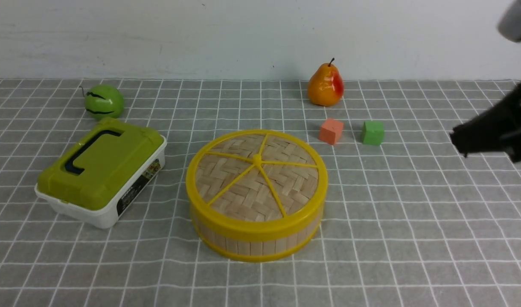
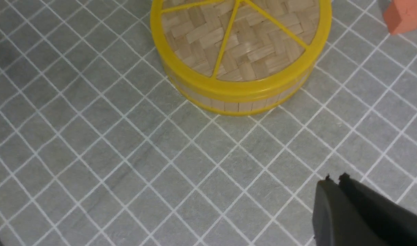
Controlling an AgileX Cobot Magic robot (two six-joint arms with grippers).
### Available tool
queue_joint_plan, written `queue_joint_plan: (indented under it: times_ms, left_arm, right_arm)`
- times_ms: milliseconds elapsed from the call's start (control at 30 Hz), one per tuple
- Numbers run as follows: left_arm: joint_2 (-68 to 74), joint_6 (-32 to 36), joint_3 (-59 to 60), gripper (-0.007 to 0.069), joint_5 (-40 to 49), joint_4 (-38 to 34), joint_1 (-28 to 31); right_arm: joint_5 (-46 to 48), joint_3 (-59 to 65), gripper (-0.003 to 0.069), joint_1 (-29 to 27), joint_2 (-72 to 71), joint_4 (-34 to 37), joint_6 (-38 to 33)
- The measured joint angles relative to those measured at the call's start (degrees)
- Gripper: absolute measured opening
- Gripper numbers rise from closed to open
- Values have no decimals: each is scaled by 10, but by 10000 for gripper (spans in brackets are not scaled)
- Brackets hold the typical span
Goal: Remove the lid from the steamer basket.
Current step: Use the right arm to lift the lid of the steamer
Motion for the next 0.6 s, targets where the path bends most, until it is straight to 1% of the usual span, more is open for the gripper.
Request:
queue_joint_plan:
  times_ms: [33,67,100,200,333,367,467,533,567,600]
  left_arm:
    - [0,0,0,239,1,0,0]
    - [0,0,0,239,1,0,0]
    - [0,0,0,239,1,0,0]
    - [0,0,0,239,1,0,0]
    - [0,0,0,239,1,0,0]
    - [0,0,0,239,1,0,0]
    - [0,0,0,239,1,0,0]
    - [0,0,0,239,1,0,0]
    - [0,0,0,239,1,0,0]
    - [0,0,0,239,1,0,0]
  right_arm:
    - [3,-41,0,35,35,-45,30]
    - [3,-51,0,43,45,-57,38]
    - [7,-95,0,80,83,-101,72]
    - [15,-160,1,130,158,-161,112]
    - [19,-224,4,169,232,-175,126]
    - [18,-261,10,187,273,-176,128]
    - [11,-305,29,207,320,-176,129]
    - [-9,-339,74,220,367,-181,140]
    - [-11,-345,79,222,371,-182,143]
    - [-24,-366,140,228,404,-189,158]
